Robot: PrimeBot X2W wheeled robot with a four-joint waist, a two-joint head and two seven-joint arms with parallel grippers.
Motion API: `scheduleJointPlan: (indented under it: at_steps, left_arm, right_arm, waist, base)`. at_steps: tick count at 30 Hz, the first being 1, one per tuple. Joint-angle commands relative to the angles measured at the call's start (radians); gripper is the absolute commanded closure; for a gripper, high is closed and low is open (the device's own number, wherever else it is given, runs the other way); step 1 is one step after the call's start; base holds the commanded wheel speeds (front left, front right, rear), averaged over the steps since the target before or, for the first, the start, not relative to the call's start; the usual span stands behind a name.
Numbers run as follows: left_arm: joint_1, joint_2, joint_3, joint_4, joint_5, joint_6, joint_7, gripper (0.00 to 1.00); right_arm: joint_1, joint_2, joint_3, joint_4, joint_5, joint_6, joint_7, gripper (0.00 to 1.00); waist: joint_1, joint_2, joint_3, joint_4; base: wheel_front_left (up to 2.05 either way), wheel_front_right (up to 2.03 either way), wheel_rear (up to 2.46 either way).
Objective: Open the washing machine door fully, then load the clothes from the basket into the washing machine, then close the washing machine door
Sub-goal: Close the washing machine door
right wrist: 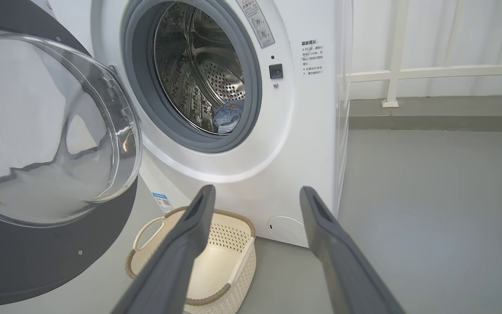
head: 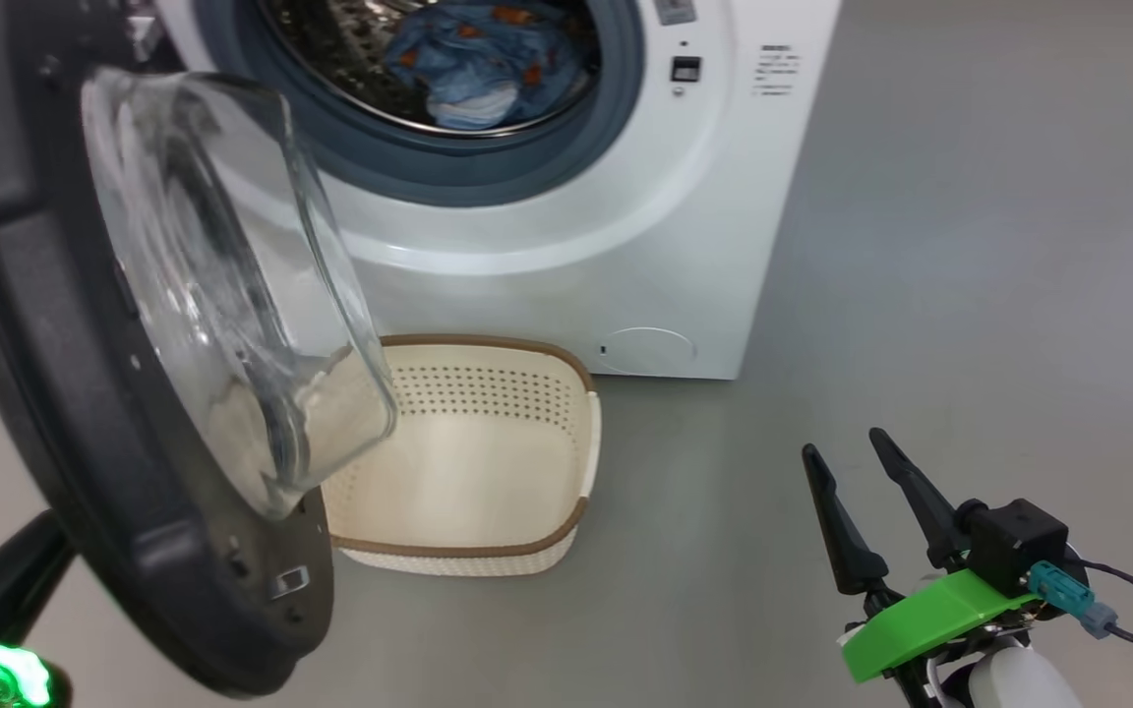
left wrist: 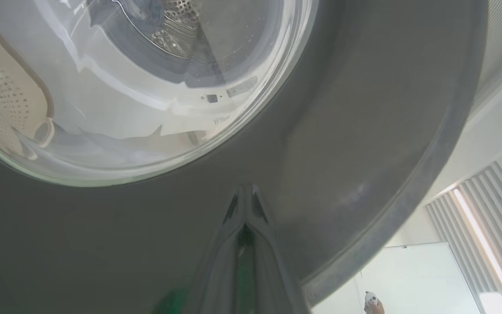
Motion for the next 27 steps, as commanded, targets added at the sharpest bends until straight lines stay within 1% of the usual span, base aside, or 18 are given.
scheduleJointPlan:
  at_steps: [1, 10, 13, 19, 27]
  left_arm:
    - [-0.032, 0.012, 0.008, -0.04, 0.005, -0.015, 0.01, 1.0]
    - [-0.061, -0.059, -0.044, -0.074, 0.017, -0.034, -0.007, 1.0]
    - [-0.068, -0.073, -0.055, -0.077, 0.021, -0.038, -0.012, 1.0]
    - [-0.079, -0.104, -0.085, -0.097, 0.058, -0.059, -0.04, 1.0]
    - [-0.111, -0.138, -0.106, -0.112, 0.044, -0.07, -0.101, 1.0]
  right_arm:
    - [-0.003, 0.009, 0.021, -0.033, -0.015, 0.002, -0.012, 0.0]
    - [-0.002, 0.025, 0.0, -0.059, -0.033, 0.002, -0.012, 0.0]
    - [-0.001, 0.027, -0.004, -0.064, -0.037, 0.002, -0.012, 0.0]
    - [0.0, 0.034, -0.017, -0.072, -0.047, 0.002, -0.012, 0.0]
    - [0.005, 0.039, -0.032, -0.074, -0.049, 0.002, -0.012, 0.0]
  waist:
    - [0.0, 0.0, 0.007, -0.036]
    - [0.0, 0.0, 0.011, -0.093]
    - [0.0, 0.0, 0.013, -0.103]
    - [0.0, 0.0, 0.022, -0.137]
    - [0.0, 0.0, 0.039, -0.181]
  base:
    - [0.0, 0.0, 0.0]
    - [0.0, 0.0, 0.0]
    - [0.0, 0.0, 0.0]
    - [0.0, 0.0, 0.0]
    - [0.0, 0.0, 0.0]
